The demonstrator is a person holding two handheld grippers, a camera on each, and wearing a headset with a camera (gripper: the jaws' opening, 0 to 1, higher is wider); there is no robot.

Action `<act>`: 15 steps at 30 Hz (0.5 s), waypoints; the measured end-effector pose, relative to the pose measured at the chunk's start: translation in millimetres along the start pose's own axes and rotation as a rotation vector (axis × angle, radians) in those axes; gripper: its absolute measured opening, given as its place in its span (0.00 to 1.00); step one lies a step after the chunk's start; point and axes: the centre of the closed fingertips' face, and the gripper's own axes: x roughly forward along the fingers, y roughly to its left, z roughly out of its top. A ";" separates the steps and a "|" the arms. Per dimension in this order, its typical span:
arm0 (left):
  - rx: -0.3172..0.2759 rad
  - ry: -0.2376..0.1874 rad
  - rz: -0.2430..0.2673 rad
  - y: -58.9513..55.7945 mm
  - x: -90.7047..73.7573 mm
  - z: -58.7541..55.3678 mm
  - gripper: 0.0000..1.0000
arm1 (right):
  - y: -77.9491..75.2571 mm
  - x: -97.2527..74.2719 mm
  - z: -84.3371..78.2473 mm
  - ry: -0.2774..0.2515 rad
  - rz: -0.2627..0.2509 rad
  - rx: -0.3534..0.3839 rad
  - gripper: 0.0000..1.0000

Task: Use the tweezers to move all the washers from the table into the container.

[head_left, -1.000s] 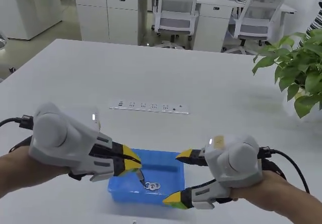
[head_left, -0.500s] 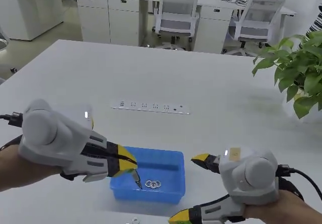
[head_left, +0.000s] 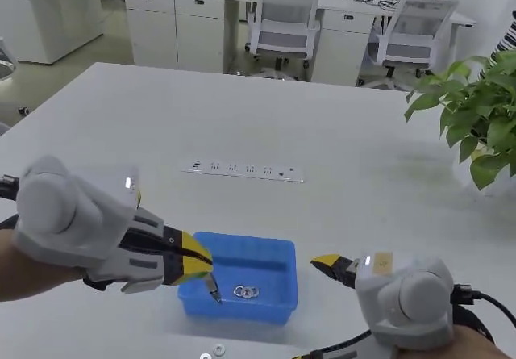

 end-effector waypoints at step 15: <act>0.017 0.030 -0.052 -22.4 5.1 -9.4 0.05 | 8.5 0.1 -5.9 0.016 0.000 -0.002 1.00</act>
